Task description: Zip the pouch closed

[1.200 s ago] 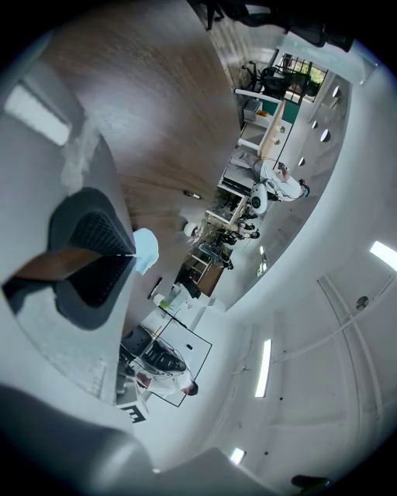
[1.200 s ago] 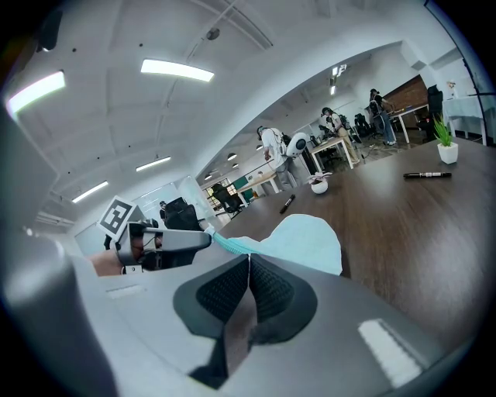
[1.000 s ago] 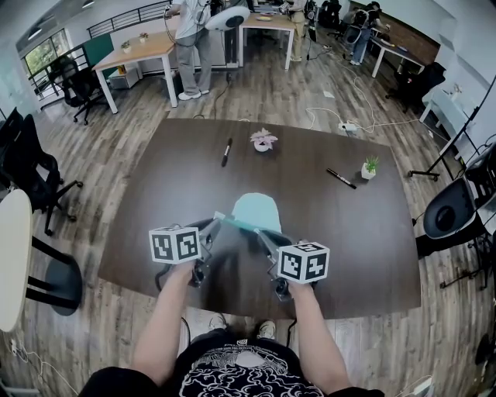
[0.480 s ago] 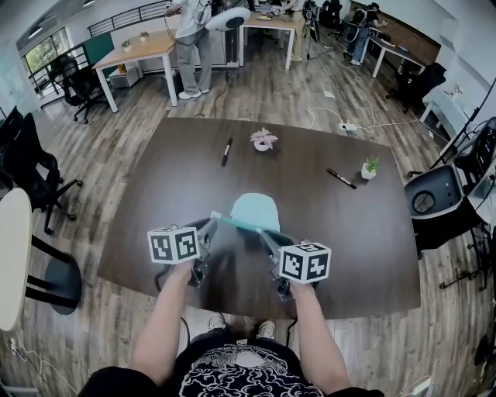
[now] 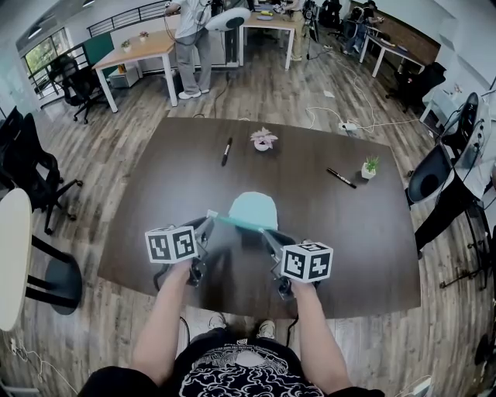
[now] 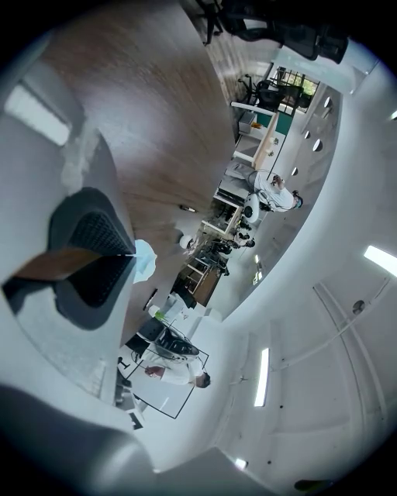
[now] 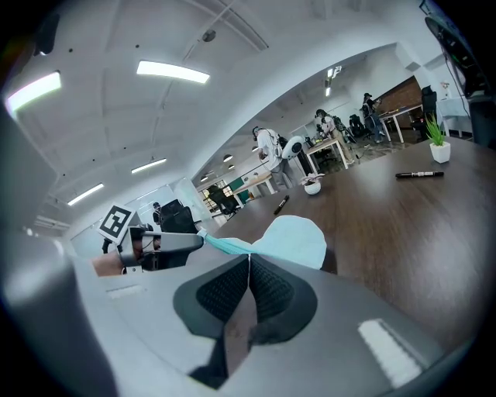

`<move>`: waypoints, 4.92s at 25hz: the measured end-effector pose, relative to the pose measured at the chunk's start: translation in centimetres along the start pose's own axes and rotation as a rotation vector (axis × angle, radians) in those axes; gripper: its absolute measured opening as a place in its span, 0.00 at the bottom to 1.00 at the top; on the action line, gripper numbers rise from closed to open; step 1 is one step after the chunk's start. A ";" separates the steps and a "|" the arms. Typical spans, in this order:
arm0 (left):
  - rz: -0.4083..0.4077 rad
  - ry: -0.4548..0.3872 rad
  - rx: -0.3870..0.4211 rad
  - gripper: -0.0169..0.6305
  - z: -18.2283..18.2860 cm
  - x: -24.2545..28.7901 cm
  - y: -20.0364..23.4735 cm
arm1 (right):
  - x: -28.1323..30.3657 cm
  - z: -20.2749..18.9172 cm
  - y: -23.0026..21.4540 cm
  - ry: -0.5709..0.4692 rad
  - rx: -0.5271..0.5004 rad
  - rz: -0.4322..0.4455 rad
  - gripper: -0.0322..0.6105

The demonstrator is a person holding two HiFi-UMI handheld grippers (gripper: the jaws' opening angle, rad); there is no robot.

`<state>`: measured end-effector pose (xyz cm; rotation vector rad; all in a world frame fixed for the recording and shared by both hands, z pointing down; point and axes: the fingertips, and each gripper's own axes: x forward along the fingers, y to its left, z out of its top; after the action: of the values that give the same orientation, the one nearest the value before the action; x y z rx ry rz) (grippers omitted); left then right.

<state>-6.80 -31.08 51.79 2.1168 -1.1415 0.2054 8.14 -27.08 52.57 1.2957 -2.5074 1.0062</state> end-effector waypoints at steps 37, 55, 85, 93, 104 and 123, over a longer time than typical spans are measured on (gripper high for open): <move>0.029 -0.007 -0.026 0.04 -0.6 -0.6 1.1 | -0.8 -0.4 -0.7 0.002 0.001 -0.026 0.06; 0.018 0.057 0.020 0.05 -3.6 0.7 1.6 | -0.7 -2.4 -3.6 0.037 0.025 -0.140 0.06; 0.059 0.291 0.188 0.06 -10.4 2.5 2.0 | 0.1 -7.1 -6.9 0.170 0.020 -0.267 0.06; 0.069 0.290 0.206 0.14 -10.4 2.4 2.2 | 0.1 -7.7 -7.0 0.189 0.022 -0.276 0.08; 0.071 0.224 0.238 0.22 -7.5 2.0 1.4 | -0.2 -6.1 -6.3 0.162 0.015 -0.269 0.12; -0.010 0.064 0.374 0.22 2.0 1.6 -5.2 | -3.7 4.5 -3.6 -0.034 -0.116 -0.271 0.12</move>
<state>-2.13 -31.65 48.36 2.4189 -1.1215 0.5125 13.95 -28.80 49.42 1.5734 -2.2913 0.7737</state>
